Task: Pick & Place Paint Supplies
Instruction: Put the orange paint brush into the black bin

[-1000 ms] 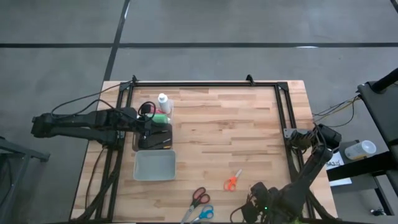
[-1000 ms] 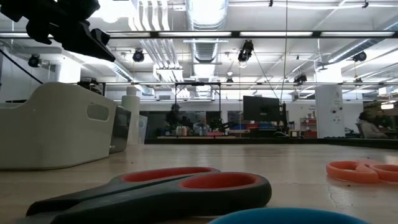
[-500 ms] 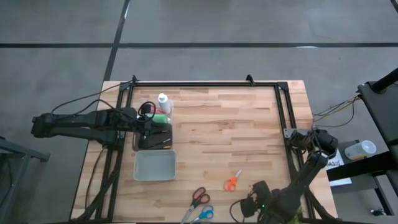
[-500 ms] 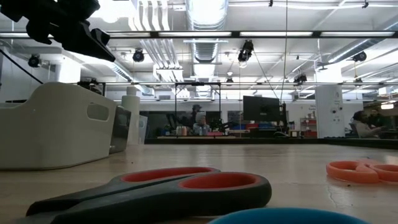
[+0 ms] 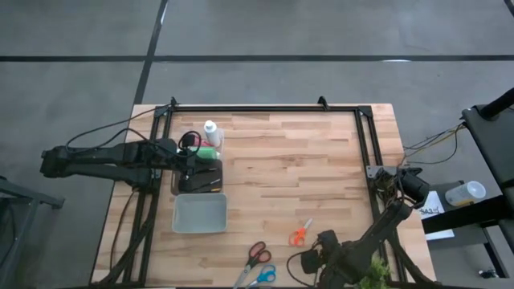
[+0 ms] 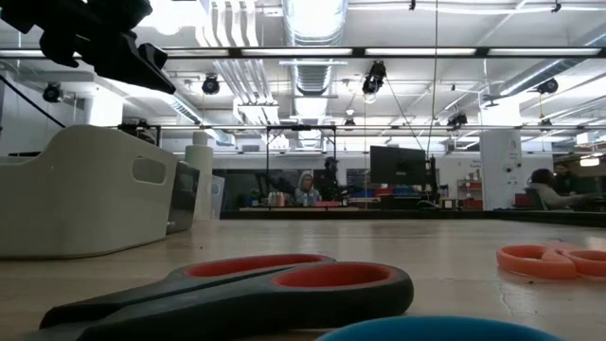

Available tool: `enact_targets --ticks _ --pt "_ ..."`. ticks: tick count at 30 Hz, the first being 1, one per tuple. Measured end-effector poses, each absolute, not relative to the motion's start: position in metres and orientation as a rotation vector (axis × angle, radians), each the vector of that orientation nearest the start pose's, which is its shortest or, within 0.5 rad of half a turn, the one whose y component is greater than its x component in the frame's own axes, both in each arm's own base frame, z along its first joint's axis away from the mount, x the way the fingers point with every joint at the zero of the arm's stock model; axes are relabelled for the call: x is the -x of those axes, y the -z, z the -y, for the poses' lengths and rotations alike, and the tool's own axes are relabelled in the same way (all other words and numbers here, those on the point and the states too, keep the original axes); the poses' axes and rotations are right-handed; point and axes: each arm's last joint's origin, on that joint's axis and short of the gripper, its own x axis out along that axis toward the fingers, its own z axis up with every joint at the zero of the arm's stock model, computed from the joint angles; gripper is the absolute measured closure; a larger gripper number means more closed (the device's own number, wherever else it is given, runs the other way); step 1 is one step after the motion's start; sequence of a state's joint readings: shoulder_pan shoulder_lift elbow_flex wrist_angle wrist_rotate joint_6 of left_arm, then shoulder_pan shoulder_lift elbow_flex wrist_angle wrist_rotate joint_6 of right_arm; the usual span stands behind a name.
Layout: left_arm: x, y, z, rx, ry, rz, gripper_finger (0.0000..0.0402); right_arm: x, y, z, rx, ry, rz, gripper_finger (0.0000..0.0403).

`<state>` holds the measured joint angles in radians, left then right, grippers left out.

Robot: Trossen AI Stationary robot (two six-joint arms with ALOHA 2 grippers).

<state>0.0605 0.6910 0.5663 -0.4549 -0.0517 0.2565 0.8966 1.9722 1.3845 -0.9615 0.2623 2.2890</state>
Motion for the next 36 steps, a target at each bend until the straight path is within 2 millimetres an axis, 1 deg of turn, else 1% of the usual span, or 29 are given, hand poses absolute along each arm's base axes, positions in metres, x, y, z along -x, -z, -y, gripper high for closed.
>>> enact_targets --ticks 10,24,36 --pt "-0.148 -0.248 -0.01 -0.246 -0.034 -0.591 0.0343 -0.229 -0.161 -0.273 -1.025 1.057 -1.02 0.018" --pt "-0.148 -0.248 -0.01 -0.246 -0.034 -0.591 0.0343 -0.224 -0.145 -0.264 -1.037 1.108 -0.992 0.0182" --pt "-0.148 -0.248 -0.01 -0.246 -0.034 -0.591 0.0343 -0.223 -0.133 -0.258 -1.075 1.094 -1.004 0.0182"
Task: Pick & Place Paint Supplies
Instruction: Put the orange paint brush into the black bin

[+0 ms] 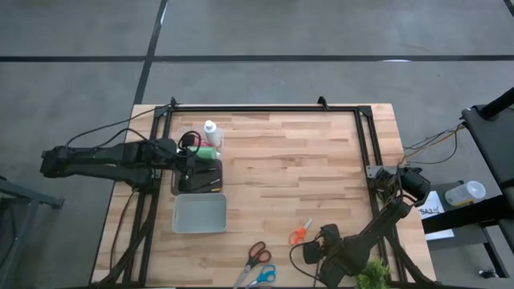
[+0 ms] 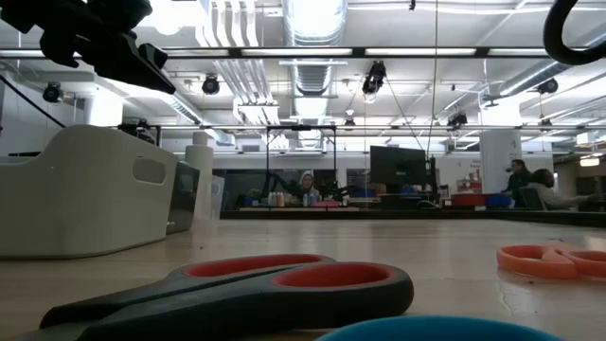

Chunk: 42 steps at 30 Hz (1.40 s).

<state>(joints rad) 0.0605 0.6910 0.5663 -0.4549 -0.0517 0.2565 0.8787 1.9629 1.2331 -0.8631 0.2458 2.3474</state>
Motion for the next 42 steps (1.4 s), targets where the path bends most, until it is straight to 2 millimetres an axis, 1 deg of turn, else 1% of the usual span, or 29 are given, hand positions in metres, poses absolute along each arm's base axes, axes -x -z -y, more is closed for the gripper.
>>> enact_targets --ticks 3,6,16,20,28,35,42 --pt "-0.148 -0.248 -0.01 -0.246 -0.034 -0.591 0.0343 -0.223 -0.133 -0.258 -1.076 1.098 -1.009 0.0184" --pt "-0.148 -0.248 -0.01 -0.247 -0.034 -0.591 0.0343 -0.223 -0.132 -0.258 -1.078 1.105 -1.027 0.0201" --pt "-0.148 -0.248 -0.011 -0.246 -0.035 -0.591 0.0343 -0.22 -0.129 -0.256 -1.053 1.137 -1.052 0.034" --pt "-0.148 -0.248 -0.01 -0.247 -0.034 -0.591 0.0343 -0.22 -0.129 -0.255 -1.048 1.141 -1.051 0.0384" --pt "-0.148 -0.248 -0.01 -0.246 -0.034 -0.591 0.0343 -0.22 -0.129 -0.256 -1.04 1.134 -1.05 0.0389" --pt "-0.148 -0.248 -0.01 -0.246 -0.035 -0.591 0.0343 -0.224 -0.139 -0.259 -1.0 1.133 -1.031 0.039" --pt "-0.148 -0.248 -0.01 -0.246 -0.035 -0.591 0.0343 -0.229 -0.152 -0.262 -0.972 1.096 -1.008 0.0391"
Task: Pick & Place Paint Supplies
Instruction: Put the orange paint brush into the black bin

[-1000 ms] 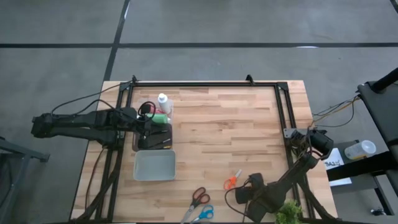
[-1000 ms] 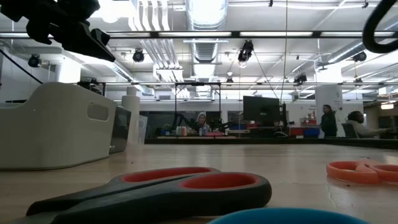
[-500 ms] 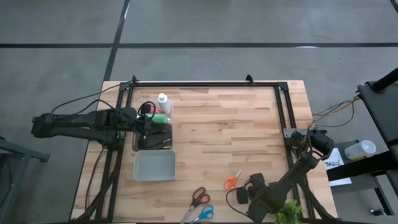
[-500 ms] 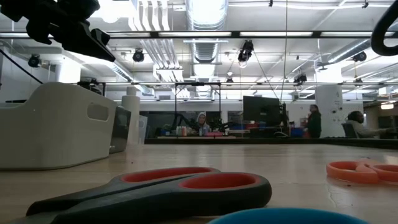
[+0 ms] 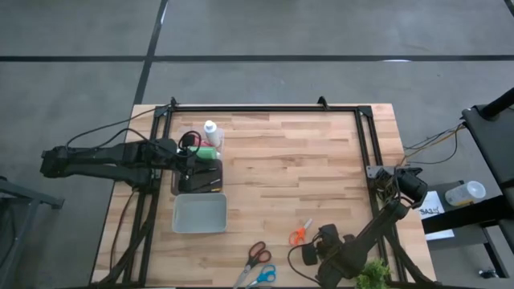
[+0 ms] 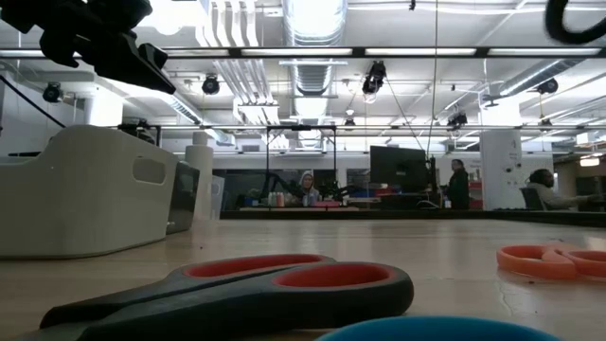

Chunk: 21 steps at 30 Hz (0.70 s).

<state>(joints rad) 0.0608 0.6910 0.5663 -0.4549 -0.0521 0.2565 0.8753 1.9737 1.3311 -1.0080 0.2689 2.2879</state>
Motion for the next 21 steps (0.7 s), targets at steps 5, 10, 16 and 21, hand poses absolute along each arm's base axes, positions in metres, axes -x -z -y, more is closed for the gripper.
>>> enact_targets --ticks 5,10,16,21 --pt "-0.148 -0.248 -0.01 -0.246 -0.035 -0.591 0.0343 -0.23 -0.169 -0.262 -0.959 1.048 -0.975 0.0391" --pt "-0.147 -0.248 -0.01 -0.246 -0.034 -0.593 0.0343 -0.23 -0.195 -0.256 -0.923 0.928 -0.844 0.0391" --pt "-0.147 -0.247 -0.01 -0.246 -0.033 -0.599 0.0343 -0.229 -0.228 -0.245 -0.71 0.745 -0.609 0.0391" --pt "-0.147 -0.247 -0.01 -0.246 -0.033 -0.6 0.0343 -0.23 -0.25 -0.237 -0.465 0.652 -0.404 0.0391"
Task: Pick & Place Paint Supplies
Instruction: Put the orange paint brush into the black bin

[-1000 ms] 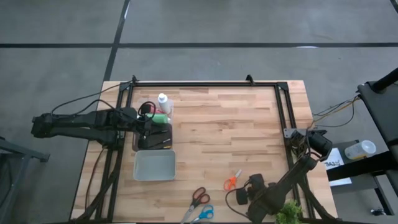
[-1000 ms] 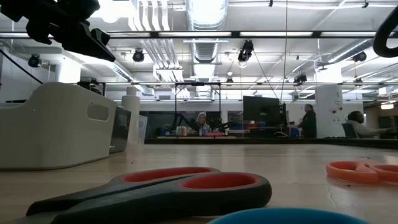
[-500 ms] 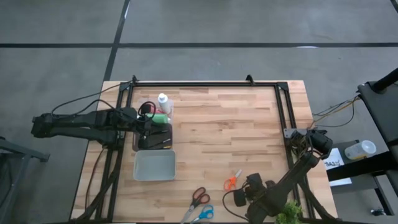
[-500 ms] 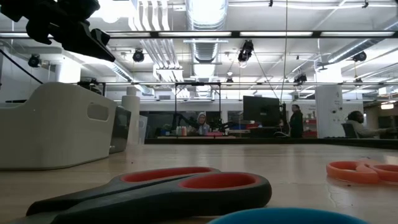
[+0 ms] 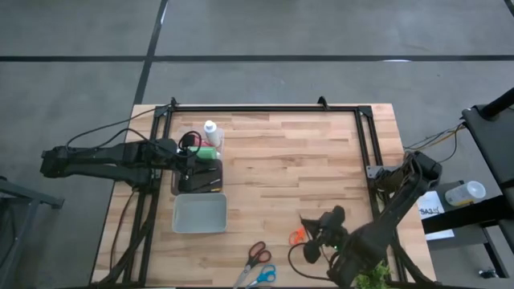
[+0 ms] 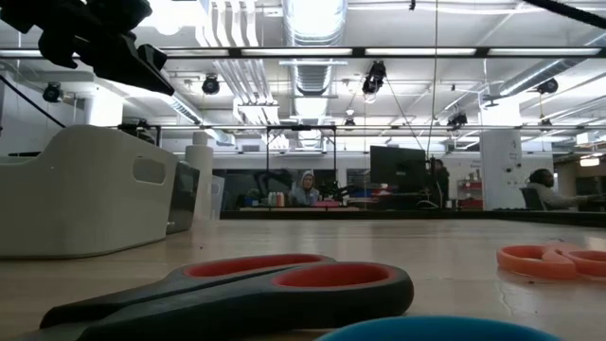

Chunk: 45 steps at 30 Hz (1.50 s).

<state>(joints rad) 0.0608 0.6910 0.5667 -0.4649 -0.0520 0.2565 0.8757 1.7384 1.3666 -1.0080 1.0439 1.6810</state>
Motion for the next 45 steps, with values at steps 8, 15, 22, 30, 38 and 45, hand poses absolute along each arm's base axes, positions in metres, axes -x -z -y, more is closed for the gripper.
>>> enact_targets --ticks 8,15,22,30,38,45 --pt "-0.147 -0.247 -0.01 -0.246 -0.033 -0.603 0.0343 -0.228 -0.276 -0.227 -0.109 0.674 -0.075 0.0391" --pt "-0.147 -0.247 -0.01 -0.246 -0.033 -0.604 0.0343 -0.232 -0.297 -0.206 0.016 0.738 -0.05 0.0391" --pt "-0.147 -0.247 -0.01 -0.246 -0.033 -0.604 0.0343 -0.248 -0.308 -0.171 0.048 0.854 -0.066 0.0391" --pt "-0.147 -0.247 -0.01 -0.246 -0.033 -0.605 0.0343 -0.284 -0.303 -0.115 0.053 1.052 -0.137 0.039" --pt "-0.147 -0.247 -0.01 -0.246 -0.033 -0.605 0.0343 -0.318 -0.295 -0.088 -0.067 0.997 -0.318 0.039" --pt "-0.147 -0.247 -0.01 -0.246 -0.033 -0.605 0.0343 -0.366 -0.283 -0.11 0.079 0.606 -0.357 0.039"
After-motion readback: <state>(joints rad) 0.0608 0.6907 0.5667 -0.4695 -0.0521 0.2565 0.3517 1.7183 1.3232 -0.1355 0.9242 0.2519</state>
